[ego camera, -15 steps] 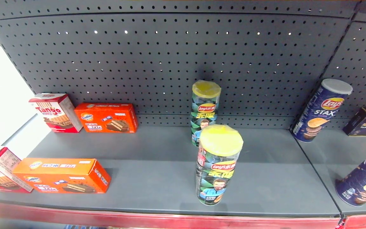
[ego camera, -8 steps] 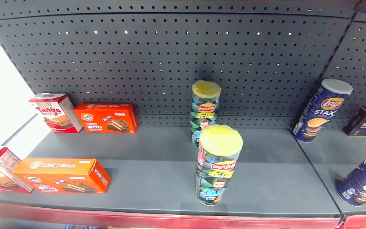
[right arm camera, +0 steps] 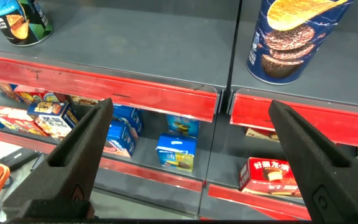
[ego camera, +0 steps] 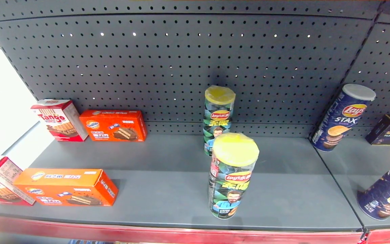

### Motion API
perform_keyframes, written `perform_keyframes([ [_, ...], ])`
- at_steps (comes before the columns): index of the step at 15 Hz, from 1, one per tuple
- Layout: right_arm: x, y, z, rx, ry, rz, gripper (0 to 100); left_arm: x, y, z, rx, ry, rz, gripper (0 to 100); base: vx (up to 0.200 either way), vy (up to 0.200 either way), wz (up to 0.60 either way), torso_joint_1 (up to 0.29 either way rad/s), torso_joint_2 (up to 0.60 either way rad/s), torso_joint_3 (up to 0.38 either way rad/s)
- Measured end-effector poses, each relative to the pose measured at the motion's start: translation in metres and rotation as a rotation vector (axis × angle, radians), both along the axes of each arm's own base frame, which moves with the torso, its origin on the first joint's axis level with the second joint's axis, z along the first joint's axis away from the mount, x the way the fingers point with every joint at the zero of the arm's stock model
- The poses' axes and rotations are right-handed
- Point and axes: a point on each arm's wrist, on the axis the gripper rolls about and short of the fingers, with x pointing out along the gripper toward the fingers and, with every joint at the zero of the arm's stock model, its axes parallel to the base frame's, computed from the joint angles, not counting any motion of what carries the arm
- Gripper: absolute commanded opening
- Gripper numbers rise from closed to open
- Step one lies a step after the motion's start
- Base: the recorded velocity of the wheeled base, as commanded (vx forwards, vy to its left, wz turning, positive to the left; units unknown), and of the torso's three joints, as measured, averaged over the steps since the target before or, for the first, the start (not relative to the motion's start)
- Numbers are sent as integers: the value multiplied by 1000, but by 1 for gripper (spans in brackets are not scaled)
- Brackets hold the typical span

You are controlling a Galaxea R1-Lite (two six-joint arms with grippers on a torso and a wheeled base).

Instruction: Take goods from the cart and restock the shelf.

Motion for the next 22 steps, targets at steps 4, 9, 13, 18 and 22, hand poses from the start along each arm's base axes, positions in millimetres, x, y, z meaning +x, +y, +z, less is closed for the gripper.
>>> perform_keyframes([
  [4,0,0,0,0,0,0,100,0,-2,0,-33,4,-111,100,0,0,0,0,0,0],
  [9,0,0,1,-6,-1,23,100,0,-2,0,-51,4,-103,100,0,0,0,0,0,0],
  [13,9,3,46,5,6,94,100,0,-2,0,-52,4,-102,100,0,0,0,0,0,0],
  [18,67,35,85,-160,216,367,100,0,-2,0,-45,5,-105,100,0,0,0,0,0,0],
  [22,115,74,98,-198,201,376,100,0,-2,0,-46,5,-106,100,0,0,0,0,0,0],
])
